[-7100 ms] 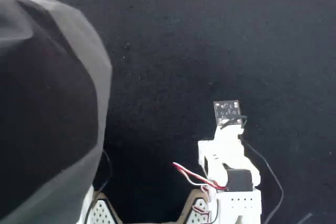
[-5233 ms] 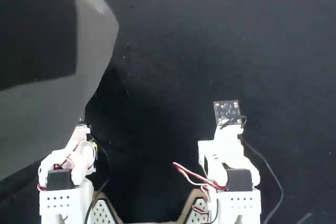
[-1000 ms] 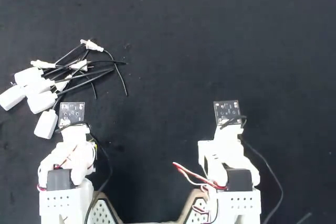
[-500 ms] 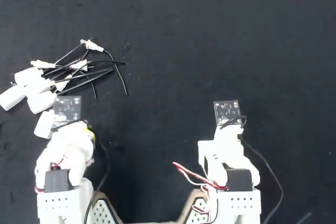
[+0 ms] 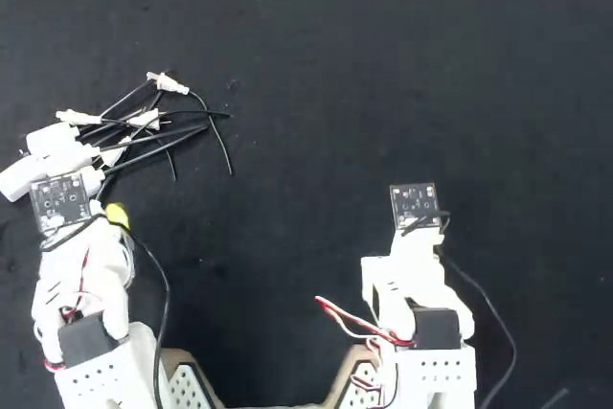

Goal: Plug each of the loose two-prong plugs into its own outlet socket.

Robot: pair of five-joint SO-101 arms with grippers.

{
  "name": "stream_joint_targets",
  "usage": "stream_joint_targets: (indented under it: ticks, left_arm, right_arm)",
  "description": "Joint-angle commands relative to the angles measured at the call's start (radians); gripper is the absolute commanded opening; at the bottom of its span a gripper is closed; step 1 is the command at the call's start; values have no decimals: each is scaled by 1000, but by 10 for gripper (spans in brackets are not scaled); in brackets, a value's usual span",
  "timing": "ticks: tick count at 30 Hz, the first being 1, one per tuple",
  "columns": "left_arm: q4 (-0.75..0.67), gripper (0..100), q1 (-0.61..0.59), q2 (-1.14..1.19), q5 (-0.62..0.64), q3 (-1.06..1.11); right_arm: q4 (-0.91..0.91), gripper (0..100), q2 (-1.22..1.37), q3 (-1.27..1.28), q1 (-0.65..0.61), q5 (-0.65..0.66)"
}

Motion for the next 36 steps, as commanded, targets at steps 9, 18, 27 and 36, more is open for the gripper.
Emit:
stream_joint_targets:
  ticks: [9, 18, 27, 36]
  left_arm:
    - [-81, 228, -124, -5, -49, -2]
    - [-81, 272, -150, 5, -252, 36]
    - [-91, 274, -159, 0, -170, 5]
    - [-86, 271, -186, 5, -123, -13]
  right_arm:
    - [8, 13, -93, 1, -20, 5]
    - [8, 13, -93, 1, -20, 5]
    - [8, 13, -93, 1, -20, 5]
    - [8, 13, -93, 1, -20, 5]
